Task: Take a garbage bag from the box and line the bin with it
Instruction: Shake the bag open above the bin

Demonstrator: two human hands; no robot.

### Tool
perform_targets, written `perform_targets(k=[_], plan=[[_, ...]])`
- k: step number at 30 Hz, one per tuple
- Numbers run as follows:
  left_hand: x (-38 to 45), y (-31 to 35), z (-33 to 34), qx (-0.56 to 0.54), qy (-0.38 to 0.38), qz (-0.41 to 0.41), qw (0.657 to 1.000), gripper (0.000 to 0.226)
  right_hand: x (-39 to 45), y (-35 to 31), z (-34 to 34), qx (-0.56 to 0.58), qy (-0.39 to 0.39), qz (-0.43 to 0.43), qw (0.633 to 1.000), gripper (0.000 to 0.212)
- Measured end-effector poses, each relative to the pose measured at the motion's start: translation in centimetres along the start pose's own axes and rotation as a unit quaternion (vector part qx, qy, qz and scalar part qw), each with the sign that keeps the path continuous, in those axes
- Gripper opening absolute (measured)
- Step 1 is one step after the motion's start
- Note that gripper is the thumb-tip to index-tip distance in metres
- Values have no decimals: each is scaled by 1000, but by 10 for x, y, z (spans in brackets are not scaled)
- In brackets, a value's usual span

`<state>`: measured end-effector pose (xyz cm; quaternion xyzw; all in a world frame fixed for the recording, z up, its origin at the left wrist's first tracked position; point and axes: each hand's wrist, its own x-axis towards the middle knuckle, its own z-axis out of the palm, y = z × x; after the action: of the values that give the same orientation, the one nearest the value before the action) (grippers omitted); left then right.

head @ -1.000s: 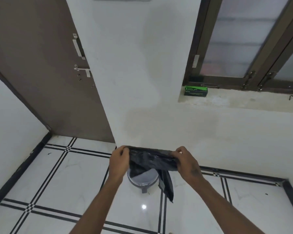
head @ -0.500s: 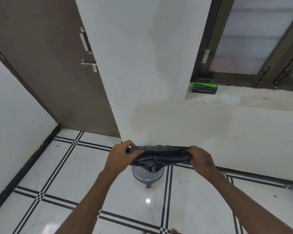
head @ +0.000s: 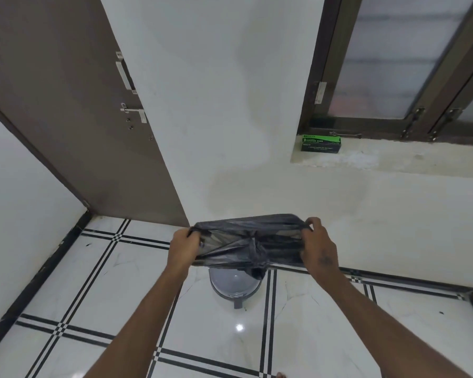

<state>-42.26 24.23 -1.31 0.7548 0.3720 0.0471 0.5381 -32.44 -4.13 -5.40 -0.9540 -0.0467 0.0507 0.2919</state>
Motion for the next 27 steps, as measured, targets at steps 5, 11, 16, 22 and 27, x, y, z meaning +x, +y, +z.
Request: perform_targets(k=[5,11,16,22,27], plan=[[21,-8,-16,-77,70,-10,995,30,-6,22,-7,-135,-145,-159,967,48],[17,-32,-20,371,16,178,911,36,21,33,-13,47,-217,89,971,46],[13,17,-11,125,92,178,972,34,44,-9,-27,48,17,46,998,30],[-5,3,-6,260,160,435,847,38,25,-25,-14,393,105,-19,913,19],[10,-97,-22,546,-100,130,821,37,7,33,3,-202,-274,32,940,36]])
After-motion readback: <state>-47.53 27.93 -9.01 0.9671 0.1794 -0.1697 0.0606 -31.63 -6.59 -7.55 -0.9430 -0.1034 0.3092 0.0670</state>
